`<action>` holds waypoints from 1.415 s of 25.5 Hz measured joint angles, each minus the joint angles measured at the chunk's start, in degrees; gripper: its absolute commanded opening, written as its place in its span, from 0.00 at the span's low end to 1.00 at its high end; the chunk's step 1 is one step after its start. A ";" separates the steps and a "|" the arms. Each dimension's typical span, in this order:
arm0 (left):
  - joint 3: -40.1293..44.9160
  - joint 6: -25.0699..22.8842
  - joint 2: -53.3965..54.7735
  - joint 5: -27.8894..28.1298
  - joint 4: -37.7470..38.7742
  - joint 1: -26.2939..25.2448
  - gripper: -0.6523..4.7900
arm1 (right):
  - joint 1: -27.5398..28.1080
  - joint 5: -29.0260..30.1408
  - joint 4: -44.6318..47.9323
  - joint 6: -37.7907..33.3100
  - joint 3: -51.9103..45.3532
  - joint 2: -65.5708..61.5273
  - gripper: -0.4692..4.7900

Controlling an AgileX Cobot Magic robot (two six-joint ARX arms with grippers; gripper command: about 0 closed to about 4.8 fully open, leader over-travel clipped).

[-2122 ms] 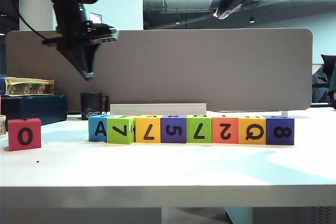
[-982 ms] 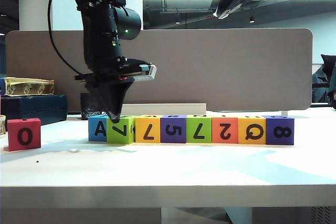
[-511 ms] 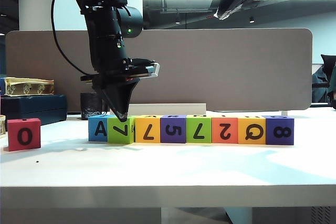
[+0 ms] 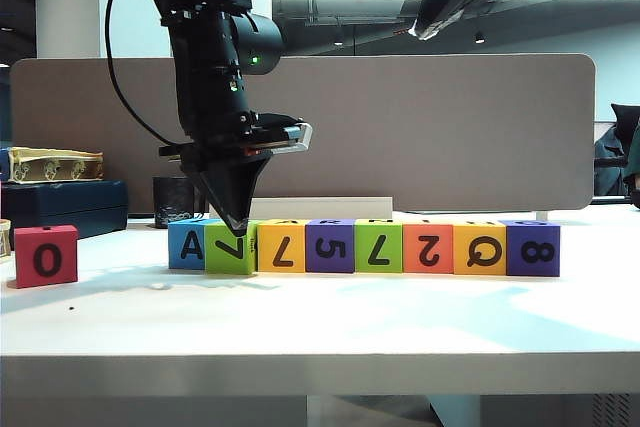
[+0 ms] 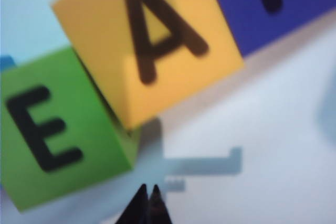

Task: Select the appropriate blocks from the scattered letter blocks on the table and arrange them in a row to spell out "LEARNING".

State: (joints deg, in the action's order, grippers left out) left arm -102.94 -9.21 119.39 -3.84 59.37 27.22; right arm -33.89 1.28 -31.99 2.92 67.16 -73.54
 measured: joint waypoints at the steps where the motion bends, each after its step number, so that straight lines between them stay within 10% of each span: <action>1: -0.02 0.00 0.24 0.28 -0.61 -0.11 0.11 | 0.00 0.00 -0.02 0.00 0.00 0.00 0.09; 36: -1.38 -1.70 -3.80 6.27 1.11 -0.68 0.11 | 1.55 -0.13 0.55 0.46 0.00 0.00 0.09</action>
State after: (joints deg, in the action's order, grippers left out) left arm -104.31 -10.92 115.59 2.44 60.49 26.55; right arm -32.34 1.15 -31.44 3.38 67.16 -73.54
